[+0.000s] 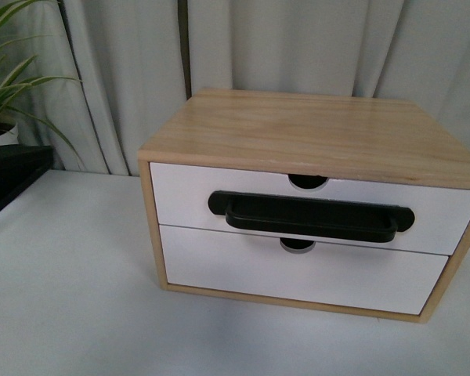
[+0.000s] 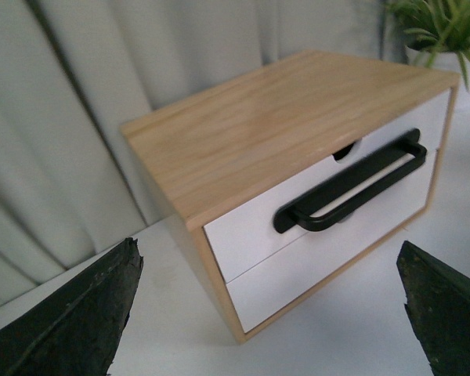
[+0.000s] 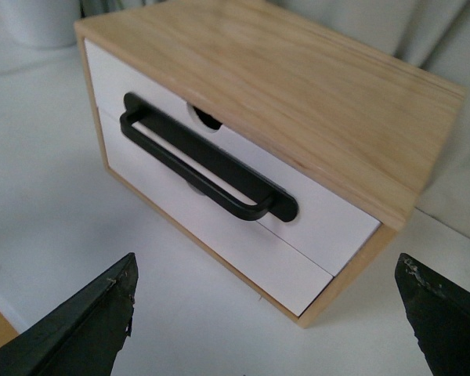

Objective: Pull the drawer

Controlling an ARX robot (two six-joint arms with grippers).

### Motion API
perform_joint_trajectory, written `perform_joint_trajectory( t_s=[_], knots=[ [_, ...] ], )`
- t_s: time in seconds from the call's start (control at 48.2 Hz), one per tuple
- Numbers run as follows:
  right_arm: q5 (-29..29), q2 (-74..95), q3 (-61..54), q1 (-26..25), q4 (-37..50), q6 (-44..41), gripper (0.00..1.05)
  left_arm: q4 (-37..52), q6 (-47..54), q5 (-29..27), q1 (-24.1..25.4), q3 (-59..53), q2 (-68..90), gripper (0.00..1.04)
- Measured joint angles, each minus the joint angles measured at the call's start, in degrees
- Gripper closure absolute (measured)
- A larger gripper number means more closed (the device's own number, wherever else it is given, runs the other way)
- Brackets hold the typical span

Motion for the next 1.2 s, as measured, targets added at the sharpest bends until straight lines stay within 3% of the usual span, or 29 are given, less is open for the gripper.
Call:
perform_joint_trajectory(
  t_s=[0.166, 0.228, 0.394, 0.664, 0.933, 1.203],
  knots=[
    [-2.8, 13.1, 7.8, 1.5, -0.4, -10.7, 0.09, -10.3, 11.2, 11.1, -4.4, 14.1, 14.8, 0.06],
    [-3.3, 16.6, 10.3, 2.2, -2.2, -14.5, 0.09, -15.8, 15.8, 11.8, -7.0, 17.5, 16.6, 0.06],
    [-3.4, 20.7, 13.0, 4.2, -7.0, -23.0, 0.09, -29.6, 29.2, 10.6, -12.9, 25.1, 22.0, 0.06],
    [-0.8, 27.0, 16.0, 8.5, -7.5, -30.8, 0.09, -40.2, 41.9, 5.3, -17.3, 33.4, 29.0, 0.06],
    [1.1, 30.8, 19.6, 11.7, -9.6, -34.8, 0.09, -42.7, 49.7, -1.5, -19.5, 37.6, 34.0, 0.06],
    [1.8, 33.7, 20.9, 12.4, -10.4, -37.7, 0.09, -44.5, 52.9, -3.3, -21.0, 39.9, 36.6, 0.06]
  ],
)
